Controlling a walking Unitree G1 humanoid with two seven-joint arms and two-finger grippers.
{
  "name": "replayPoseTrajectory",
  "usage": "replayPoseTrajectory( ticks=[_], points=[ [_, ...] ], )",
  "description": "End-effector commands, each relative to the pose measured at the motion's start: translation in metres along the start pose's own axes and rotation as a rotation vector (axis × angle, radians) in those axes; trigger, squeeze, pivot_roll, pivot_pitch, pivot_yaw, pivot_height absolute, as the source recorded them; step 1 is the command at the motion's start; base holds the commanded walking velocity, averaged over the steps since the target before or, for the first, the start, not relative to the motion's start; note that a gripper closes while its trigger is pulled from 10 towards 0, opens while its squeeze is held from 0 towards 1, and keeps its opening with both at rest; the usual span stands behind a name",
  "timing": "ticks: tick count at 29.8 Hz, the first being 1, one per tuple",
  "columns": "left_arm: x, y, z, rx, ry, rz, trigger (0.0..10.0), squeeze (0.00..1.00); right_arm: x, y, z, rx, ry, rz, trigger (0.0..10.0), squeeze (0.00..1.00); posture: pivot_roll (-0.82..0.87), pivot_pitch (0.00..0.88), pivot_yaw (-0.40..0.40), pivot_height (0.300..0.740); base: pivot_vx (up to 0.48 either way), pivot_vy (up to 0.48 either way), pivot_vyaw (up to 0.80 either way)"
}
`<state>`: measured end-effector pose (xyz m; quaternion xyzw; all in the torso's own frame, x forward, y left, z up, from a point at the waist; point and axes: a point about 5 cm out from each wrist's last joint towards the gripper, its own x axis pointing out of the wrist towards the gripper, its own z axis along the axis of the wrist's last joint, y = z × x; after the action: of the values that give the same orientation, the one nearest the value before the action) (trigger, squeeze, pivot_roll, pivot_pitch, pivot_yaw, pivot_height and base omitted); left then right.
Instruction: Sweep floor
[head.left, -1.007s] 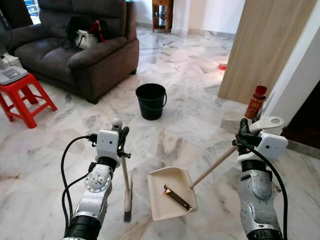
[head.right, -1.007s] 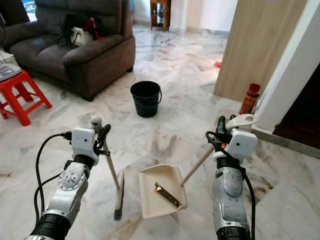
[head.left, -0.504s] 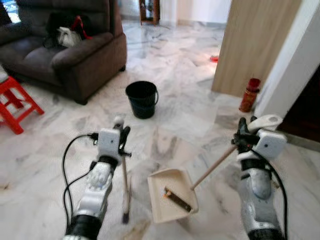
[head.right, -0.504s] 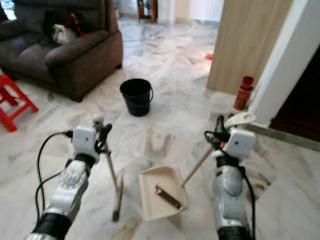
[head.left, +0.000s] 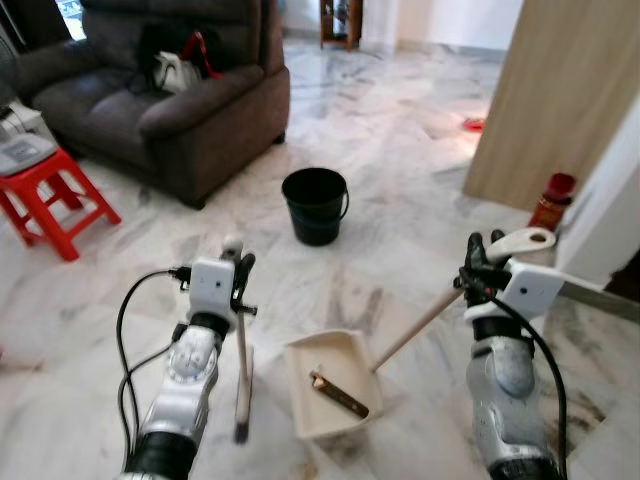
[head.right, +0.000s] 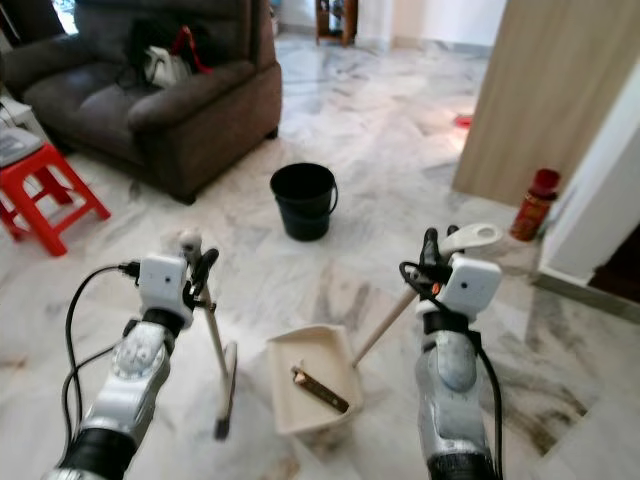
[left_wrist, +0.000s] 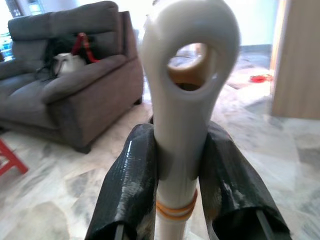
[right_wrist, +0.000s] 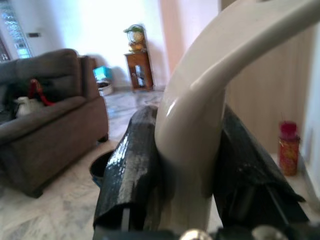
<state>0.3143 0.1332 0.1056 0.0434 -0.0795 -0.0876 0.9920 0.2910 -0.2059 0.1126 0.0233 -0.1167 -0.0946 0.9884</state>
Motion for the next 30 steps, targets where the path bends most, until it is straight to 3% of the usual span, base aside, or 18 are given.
replayPoseTrajectory(
  ticks=[1, 13, 18, 30],
  points=[
    [0.0017, 0.0128, 0.0110, 0.027, -0.052, 0.028, 10.0, 0.00, 0.0080, 0.0159, 0.0164, 0.056, -0.082, 0.036, 10.0, 0.00, -0.10, 0.000, 0.045, 0.740, 0.375, 0.000, 0.00],
    [0.0030, 0.0131, 0.0121, 0.026, -0.053, 0.030, 10.0, 0.00, 0.0106, 0.0127, 0.0174, 0.084, -0.072, 0.013, 10.0, 0.00, -0.09, 0.000, 0.043, 0.740, 0.378, 0.000, 0.00],
    [0.0031, 0.0129, 0.0121, 0.025, -0.052, 0.029, 10.0, 0.00, 0.0109, 0.0115, 0.0161, 0.100, -0.062, 0.002, 10.0, 0.00, -0.09, 0.000, 0.042, 0.740, 0.378, 0.000, -0.73],
    [0.0036, 0.0130, 0.0127, 0.024, -0.053, 0.034, 10.0, 0.00, 0.0111, 0.0129, 0.0180, 0.091, -0.074, 0.015, 10.0, 0.00, -0.09, 0.000, 0.039, 0.740, 0.379, 0.000, 0.00]
  ],
)
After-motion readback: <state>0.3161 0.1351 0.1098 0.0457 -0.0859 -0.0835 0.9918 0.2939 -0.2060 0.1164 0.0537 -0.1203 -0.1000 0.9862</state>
